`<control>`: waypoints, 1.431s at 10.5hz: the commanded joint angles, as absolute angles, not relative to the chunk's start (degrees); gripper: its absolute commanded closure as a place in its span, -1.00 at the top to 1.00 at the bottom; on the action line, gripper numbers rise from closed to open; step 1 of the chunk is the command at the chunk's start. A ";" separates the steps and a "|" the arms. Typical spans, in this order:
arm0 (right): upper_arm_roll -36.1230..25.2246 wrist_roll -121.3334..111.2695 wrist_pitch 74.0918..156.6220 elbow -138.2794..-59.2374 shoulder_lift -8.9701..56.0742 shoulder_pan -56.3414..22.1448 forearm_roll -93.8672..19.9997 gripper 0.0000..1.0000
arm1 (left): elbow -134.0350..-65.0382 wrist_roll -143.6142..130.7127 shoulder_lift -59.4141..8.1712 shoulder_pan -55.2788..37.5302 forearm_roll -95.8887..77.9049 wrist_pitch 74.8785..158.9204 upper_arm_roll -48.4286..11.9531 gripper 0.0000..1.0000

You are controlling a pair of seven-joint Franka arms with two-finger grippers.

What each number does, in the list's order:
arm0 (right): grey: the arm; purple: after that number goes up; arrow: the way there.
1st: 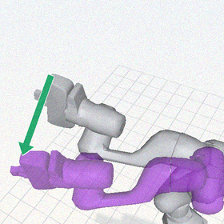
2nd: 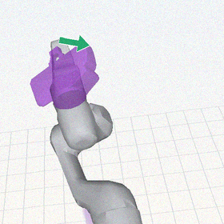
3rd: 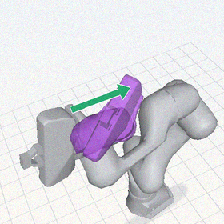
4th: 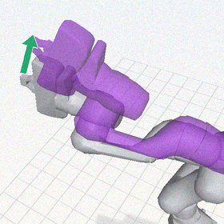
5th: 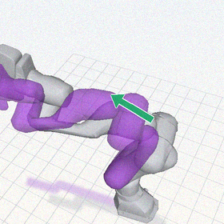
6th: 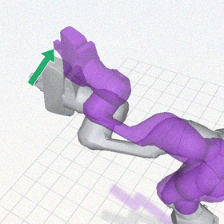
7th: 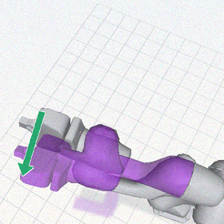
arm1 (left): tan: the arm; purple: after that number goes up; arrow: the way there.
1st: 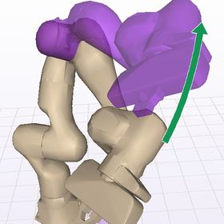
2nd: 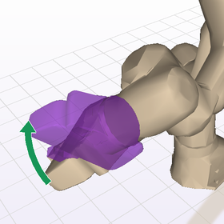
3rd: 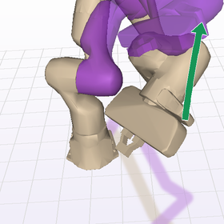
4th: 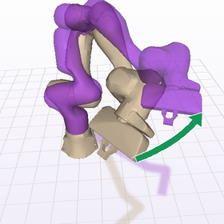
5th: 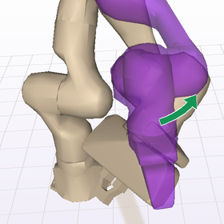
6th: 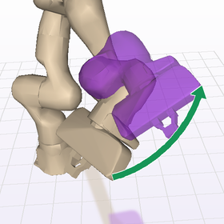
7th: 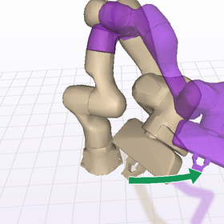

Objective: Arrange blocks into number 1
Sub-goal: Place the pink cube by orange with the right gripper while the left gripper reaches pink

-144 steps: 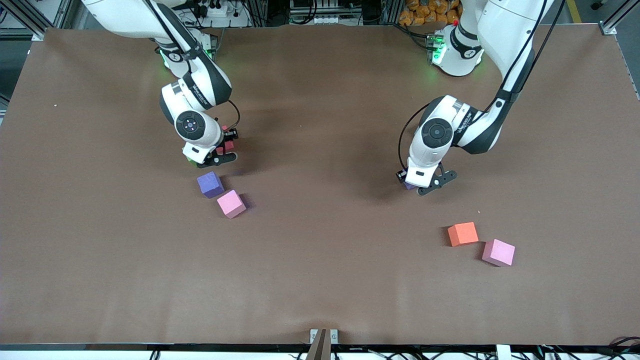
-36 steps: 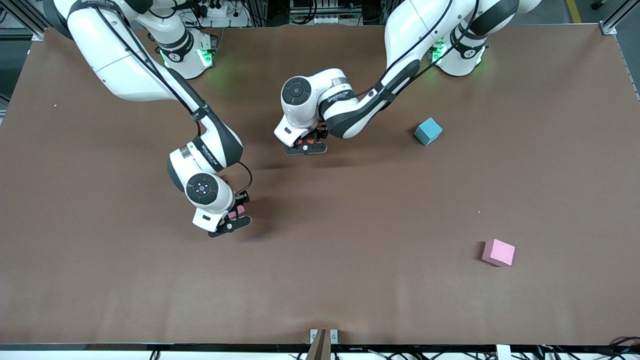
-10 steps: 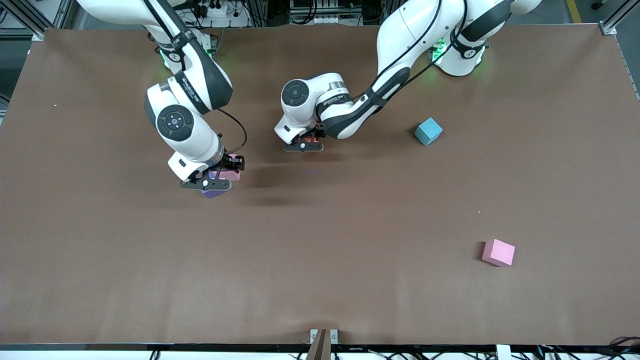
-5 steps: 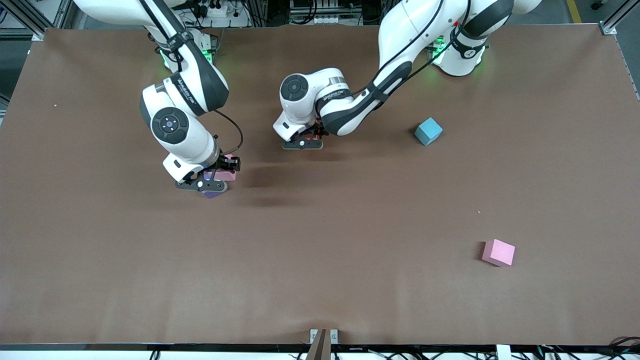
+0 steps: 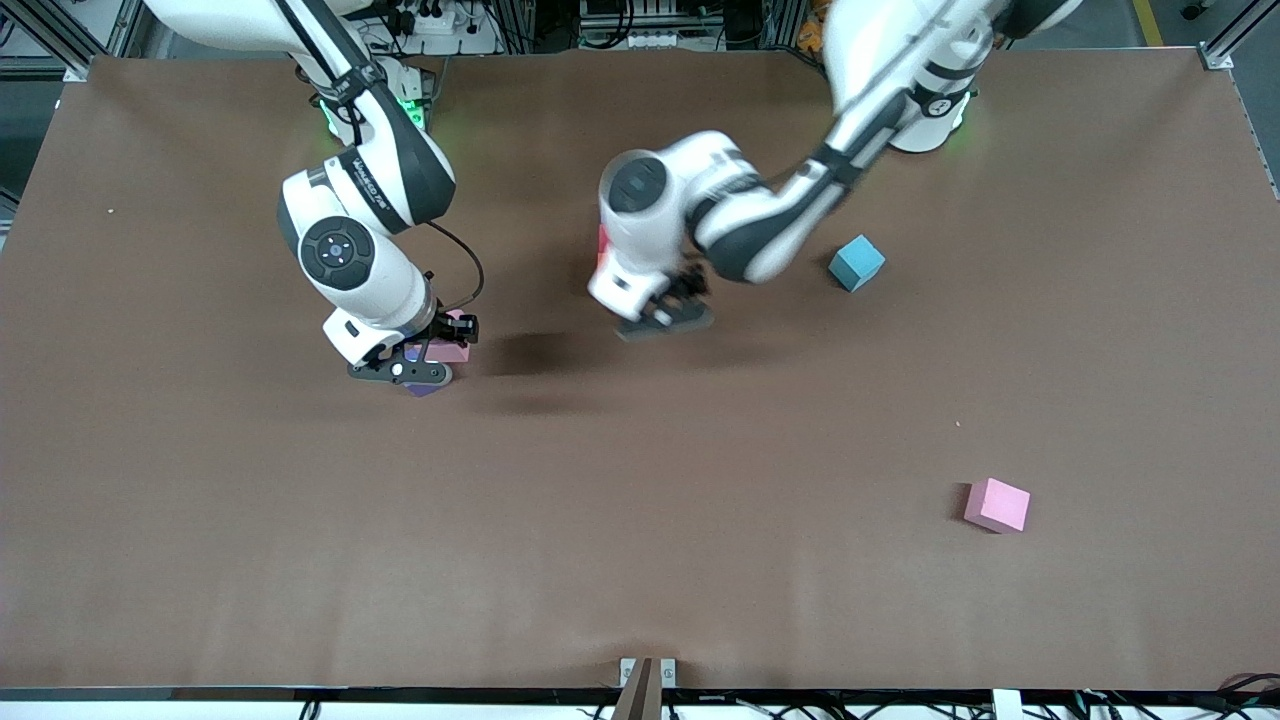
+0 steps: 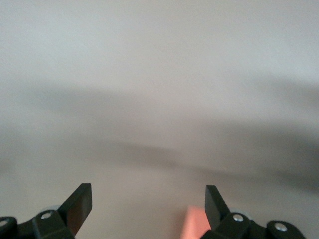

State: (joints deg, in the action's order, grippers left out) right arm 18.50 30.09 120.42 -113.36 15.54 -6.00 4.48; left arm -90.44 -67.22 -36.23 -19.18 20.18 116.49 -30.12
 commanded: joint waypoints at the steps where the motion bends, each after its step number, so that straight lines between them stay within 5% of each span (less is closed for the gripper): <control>1: 18.98 30.67 120.41 -113.56 15.20 -5.45 3.87 -1.00 | -91.93 -59.28 -35.33 -8.83 21.00 115.93 -30.85 1.00; 8: 19.07 41.98 122.60 -108.74 19.58 -11.93 3.87 -1.00 | -91.50 -18.87 -38.22 10.44 29.71 116.01 -30.67 1.00; 15: 18.99 61.25 122.78 -99.14 31.19 -25.83 7.02 -1.00 | -82.03 14.32 -45.33 13.71 29.99 124.01 -20.21 1.00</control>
